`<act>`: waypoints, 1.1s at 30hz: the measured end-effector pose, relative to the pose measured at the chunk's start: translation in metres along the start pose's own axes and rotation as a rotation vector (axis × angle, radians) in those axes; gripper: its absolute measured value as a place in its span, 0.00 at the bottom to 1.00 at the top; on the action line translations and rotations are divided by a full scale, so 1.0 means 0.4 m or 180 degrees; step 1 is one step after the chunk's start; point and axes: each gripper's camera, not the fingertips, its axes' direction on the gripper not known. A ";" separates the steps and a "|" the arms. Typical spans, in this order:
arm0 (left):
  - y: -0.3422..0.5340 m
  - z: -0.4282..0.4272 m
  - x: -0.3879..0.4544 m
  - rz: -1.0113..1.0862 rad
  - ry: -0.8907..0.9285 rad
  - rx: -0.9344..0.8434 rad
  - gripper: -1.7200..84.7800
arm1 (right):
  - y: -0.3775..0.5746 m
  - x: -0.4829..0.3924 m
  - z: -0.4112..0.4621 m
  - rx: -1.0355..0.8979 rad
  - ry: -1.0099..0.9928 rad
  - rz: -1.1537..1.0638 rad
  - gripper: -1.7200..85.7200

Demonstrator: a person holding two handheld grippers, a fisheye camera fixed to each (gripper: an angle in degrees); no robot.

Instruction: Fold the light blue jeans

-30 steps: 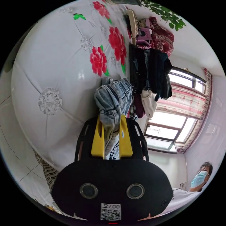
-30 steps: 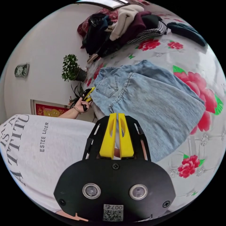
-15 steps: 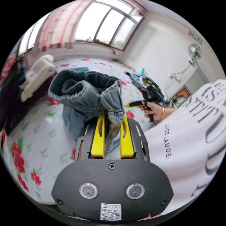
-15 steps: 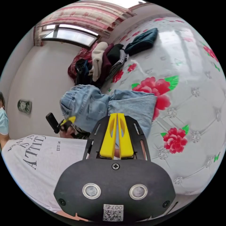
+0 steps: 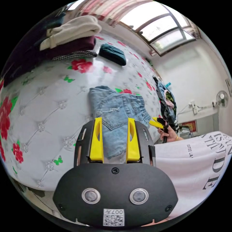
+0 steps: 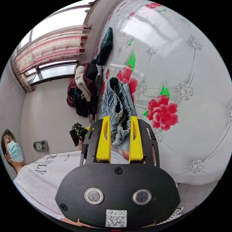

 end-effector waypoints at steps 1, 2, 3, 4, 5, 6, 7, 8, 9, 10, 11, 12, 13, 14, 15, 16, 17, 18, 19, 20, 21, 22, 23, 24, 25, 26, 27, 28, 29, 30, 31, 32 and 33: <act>-0.011 0.009 -0.013 -0.0072 0.0032 -0.0026 0.19 | -0.015 0.001 0.009 -0.0060 -0.0040 0.0038 0.14; -0.034 0.033 -0.036 -0.0192 0.0090 -0.0107 0.20 | -0.023 0.000 0.015 -0.0092 -0.0053 0.0047 0.14; -0.057 0.062 -0.053 -0.0273 0.0117 -0.0188 0.20 | -0.039 -0.005 0.029 -0.0168 -0.0035 0.0051 0.15; -0.069 0.078 -0.060 -0.0307 0.0119 -0.0240 0.21 | -0.057 -0.012 0.047 -0.0281 0.0001 0.0054 0.15; -0.095 0.111 -0.070 -0.0358 0.0180 -0.0337 0.21 | -0.067 -0.016 0.055 -0.0340 0.0015 0.0048 0.15; -0.120 0.147 -0.075 -0.0399 0.0307 -0.0421 0.21 | -0.084 -0.026 0.068 -0.0447 0.0111 0.0038 0.15; -0.132 0.167 -0.077 -0.0421 0.0372 -0.0472 0.21 | -0.100 -0.038 0.076 -0.0529 0.0283 0.0016 0.15; -0.156 0.212 -0.080 -0.0486 0.0523 -0.0608 0.21 | -0.108 -0.043 0.080 -0.0573 0.0331 -0.0011 0.15; -0.177 0.240 -0.078 -0.0559 0.0523 -0.0653 0.19 | -0.124 -0.051 0.085 -0.0675 0.0375 -0.0008 0.15; -0.188 0.247 -0.074 -0.0539 0.0455 -0.0679 0.17 | -0.141 -0.059 0.091 -0.0801 0.0459 -0.0006 0.14; -0.209 0.262 -0.064 -0.0456 0.0375 -0.0753 0.15 | -0.149 -0.064 0.094 -0.0873 0.0506 -0.0027 0.13; -0.228 0.266 -0.055 -0.0423 0.0400 -0.0769 0.12 | -0.165 -0.080 0.098 -0.1007 0.0601 -0.0097 0.12; -0.235 0.263 -0.051 -0.0418 0.0466 -0.0724 0.11 | -0.181 -0.104 0.098 -0.1087 0.0686 -0.0208 0.11; -0.248 0.256 -0.042 -0.0465 0.0689 -0.0593 0.09 | -0.190 -0.116 0.095 -0.1107 0.0714 -0.0259 0.11; -0.259 0.249 -0.026 -0.0472 0.0866 -0.0450 0.09 | -0.212 -0.143 0.084 -0.1114 0.0744 -0.0346 0.10; -0.265 0.246 -0.015 -0.0462 0.0931 -0.0387 0.09 | -0.244 -0.173 0.070 -0.1110 0.0744 -0.0408 0.09; -0.280 0.241 0.016 -0.0412 0.0981 -0.0259 0.09 | -0.262 -0.190 0.062 -0.1115 0.0741 -0.0442 0.09; -0.300 0.237 0.055 -0.0330 0.0964 -0.0126 0.09 | -0.302 -0.230 0.048 -0.1134 0.0765 -0.0539 0.09; -0.311 0.237 0.074 -0.0296 0.0960 -0.0060 0.08 | -0.347 -0.280 0.034 -0.1165 0.0825 -0.0678 0.09; -0.338 0.239 0.111 -0.0251 0.0964 0.0074 0.08 | -0.371 -0.309 0.027 -0.1181 0.0870 -0.0768 0.09; -0.371 0.245 0.142 -0.0248 0.0990 0.0206 0.08 | -0.421 -0.374 0.014 -0.1203 0.0979 -0.0973 0.09; -0.390 0.248 0.157 -0.0247 0.0995 0.0278 0.08 | -0.474 -0.445 0.002 -0.1224 0.1102 -0.1177 0.08; -0.430 0.256 0.187 -0.0246 0.0999 0.0437 0.08 | -0.504 -0.485 -0.004 -0.1231 0.1164 -0.1286 0.08; -0.477 0.268 0.214 -0.0246 0.1055 0.0584 0.08 | -0.560 -0.565 -0.015 -0.1223 0.1284 -0.1498 0.08; -0.502 0.274 0.228 -0.0237 0.1081 0.0655 0.08 | -0.617 -0.649 -0.024 -0.1198 0.1425 -0.1702 0.08; -0.555 0.288 0.256 -0.0212 0.1105 0.0815 0.08 | -0.645 -0.693 -0.026 -0.1188 0.1494 -0.1799 0.08; -0.611 0.303 0.284 -0.0206 0.1109 0.0990 0.08 | -0.700 -0.782 -0.026 -0.1188 0.1639 -0.1995 0.08; -0.640 0.313 0.296 -0.0213 0.1113 0.1072 0.08 | -0.750 -0.870 -0.020 -0.1151 0.1831 -0.2217 0.08; -0.700 0.333 0.321 -0.0231 0.1122 0.1233 0.08 | -0.772 -0.912 -0.013 -0.1121 0.1941 -0.2324 0.08; -0.762 0.355 0.350 -0.0197 0.1052 0.1430 0.08 | -0.819 -0.989 0.008 -0.1062 0.2163 -0.2511 0.08; -0.792 0.370 0.365 -0.0177 0.0976 0.1527 0.08 | -0.864 -1.046 0.034 -0.0960 0.2368 -0.2641 0.09; -0.854 0.410 0.388 -0.0153 0.0828 0.1620 0.08 | -0.886 -1.066 0.047 -0.0865 0.2494 -0.2685 0.09; -0.914 0.460 0.404 -0.0137 0.0659 0.1487 0.08 | -0.926 -1.090 0.075 -0.0620 0.2738 -0.2712 0.09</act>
